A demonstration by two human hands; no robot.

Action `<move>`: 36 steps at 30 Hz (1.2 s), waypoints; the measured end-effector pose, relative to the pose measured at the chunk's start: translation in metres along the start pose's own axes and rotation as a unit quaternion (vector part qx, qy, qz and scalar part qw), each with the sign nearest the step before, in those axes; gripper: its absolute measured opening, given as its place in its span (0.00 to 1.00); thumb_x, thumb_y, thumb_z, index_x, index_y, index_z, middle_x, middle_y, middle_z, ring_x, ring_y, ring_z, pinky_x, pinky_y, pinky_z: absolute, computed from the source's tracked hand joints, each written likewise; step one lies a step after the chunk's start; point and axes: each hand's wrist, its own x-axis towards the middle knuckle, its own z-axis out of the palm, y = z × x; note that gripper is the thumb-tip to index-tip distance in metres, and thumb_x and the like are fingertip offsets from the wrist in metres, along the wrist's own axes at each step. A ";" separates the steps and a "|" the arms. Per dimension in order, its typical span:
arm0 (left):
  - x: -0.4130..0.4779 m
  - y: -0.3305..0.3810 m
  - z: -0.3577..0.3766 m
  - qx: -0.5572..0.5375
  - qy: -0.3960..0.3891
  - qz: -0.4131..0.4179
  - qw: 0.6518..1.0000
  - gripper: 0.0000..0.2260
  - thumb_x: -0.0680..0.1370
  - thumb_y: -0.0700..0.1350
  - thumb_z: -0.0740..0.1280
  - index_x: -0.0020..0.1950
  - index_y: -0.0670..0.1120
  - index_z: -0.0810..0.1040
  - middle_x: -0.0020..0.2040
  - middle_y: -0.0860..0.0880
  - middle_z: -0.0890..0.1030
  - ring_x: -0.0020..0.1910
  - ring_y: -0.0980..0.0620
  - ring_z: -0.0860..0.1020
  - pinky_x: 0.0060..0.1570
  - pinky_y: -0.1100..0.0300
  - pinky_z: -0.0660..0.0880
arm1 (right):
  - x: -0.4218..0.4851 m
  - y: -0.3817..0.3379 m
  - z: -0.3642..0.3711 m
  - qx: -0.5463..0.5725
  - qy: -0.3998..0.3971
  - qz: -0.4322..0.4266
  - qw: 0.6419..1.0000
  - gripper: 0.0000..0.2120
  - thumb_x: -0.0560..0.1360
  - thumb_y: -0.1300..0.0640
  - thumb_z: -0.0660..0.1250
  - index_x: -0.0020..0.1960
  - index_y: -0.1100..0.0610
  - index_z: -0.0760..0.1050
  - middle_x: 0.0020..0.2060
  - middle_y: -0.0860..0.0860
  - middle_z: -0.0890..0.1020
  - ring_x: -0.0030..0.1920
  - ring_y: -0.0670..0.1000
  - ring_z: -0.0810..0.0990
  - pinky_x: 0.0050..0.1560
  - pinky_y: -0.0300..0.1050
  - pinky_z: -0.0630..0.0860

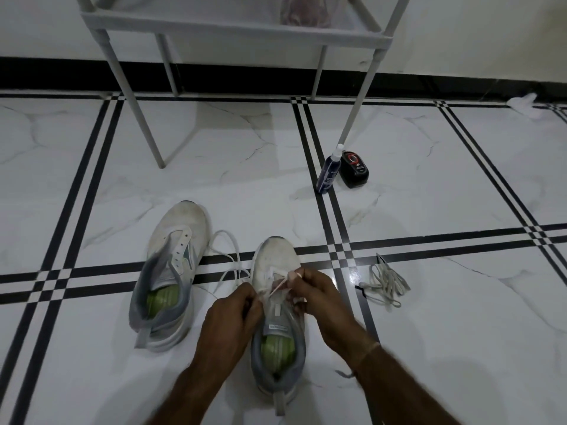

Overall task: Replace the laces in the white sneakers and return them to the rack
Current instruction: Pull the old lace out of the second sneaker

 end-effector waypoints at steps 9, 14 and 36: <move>0.001 0.004 -0.001 -0.015 0.003 -0.016 1.000 0.12 0.81 0.51 0.66 0.39 0.53 0.71 0.27 0.53 0.75 0.31 0.57 0.76 0.31 0.66 0.68 | 0.000 0.004 -0.007 -0.155 -0.026 -0.073 0.985 0.11 0.77 0.49 0.74 0.53 0.55 0.78 0.43 0.48 0.84 0.42 0.46 0.83 0.43 0.42 0.80; 0.001 0.008 0.004 -0.019 -0.002 -0.009 1.000 0.12 0.81 0.51 0.66 0.39 0.53 0.70 0.27 0.53 0.75 0.31 0.57 0.76 0.31 0.67 0.68 | 0.010 0.011 0.002 -0.236 0.007 -0.147 0.960 0.10 0.72 0.49 0.78 0.41 0.53 0.80 0.37 0.48 0.82 0.39 0.49 0.81 0.44 0.50 0.78; 0.002 0.002 0.002 -0.003 0.000 0.001 1.000 0.10 0.81 0.53 0.64 0.41 0.53 0.70 0.28 0.55 0.74 0.29 0.58 0.74 0.31 0.64 0.67 | 0.005 0.003 -0.005 -0.287 -0.047 -0.116 0.950 0.12 0.76 0.45 0.71 0.44 0.53 0.79 0.38 0.48 0.83 0.39 0.47 0.80 0.41 0.44 0.76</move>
